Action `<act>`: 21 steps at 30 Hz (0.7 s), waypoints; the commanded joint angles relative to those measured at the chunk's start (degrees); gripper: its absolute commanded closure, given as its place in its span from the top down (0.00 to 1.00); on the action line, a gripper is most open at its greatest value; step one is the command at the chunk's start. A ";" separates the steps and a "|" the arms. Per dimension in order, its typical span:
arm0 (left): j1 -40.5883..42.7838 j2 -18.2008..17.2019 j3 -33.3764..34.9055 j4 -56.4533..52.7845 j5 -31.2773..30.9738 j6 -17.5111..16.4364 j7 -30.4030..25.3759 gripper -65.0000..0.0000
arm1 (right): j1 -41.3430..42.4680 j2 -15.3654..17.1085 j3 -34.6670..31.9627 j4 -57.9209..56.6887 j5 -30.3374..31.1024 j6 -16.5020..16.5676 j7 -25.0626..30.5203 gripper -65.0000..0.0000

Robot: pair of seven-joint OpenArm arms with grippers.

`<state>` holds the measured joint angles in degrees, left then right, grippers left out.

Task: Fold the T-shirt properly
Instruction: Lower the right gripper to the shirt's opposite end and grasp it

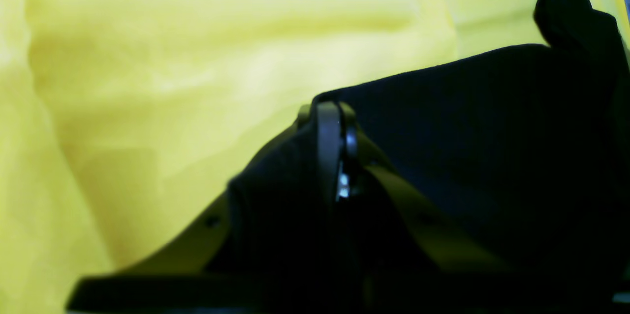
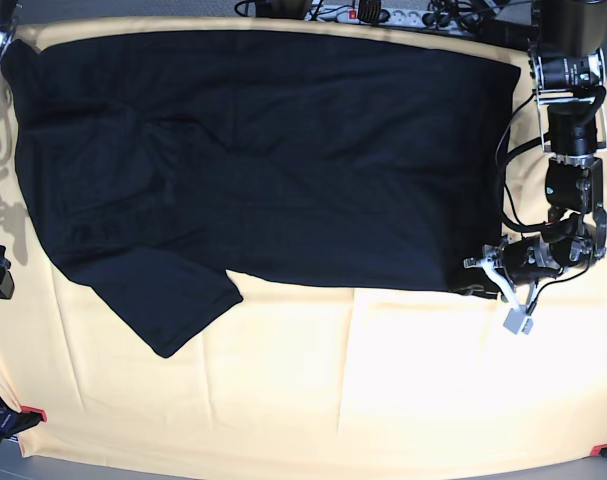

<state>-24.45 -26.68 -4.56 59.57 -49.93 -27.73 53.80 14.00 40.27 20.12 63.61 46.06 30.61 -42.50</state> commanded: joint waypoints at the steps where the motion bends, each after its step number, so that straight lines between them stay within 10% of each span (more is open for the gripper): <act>1: -1.60 -1.09 -0.48 0.83 0.28 -0.17 -1.49 0.00 | 2.99 1.60 0.02 -2.25 2.21 1.60 0.39 0.58; 9: -0.94 -1.44 -0.48 0.83 3.21 -0.17 -0.96 0.00 | 9.03 1.22 -0.33 -19.43 17.20 9.39 -7.34 0.57; 21: -0.98 -2.08 -0.48 0.83 2.78 -0.15 -1.03 0.00 | 8.17 -5.22 -0.33 -19.87 8.72 9.39 -6.86 0.57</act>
<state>-23.66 -27.46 -4.56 59.57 -46.46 -27.73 53.87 20.78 33.45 19.40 43.05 53.78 39.57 -50.19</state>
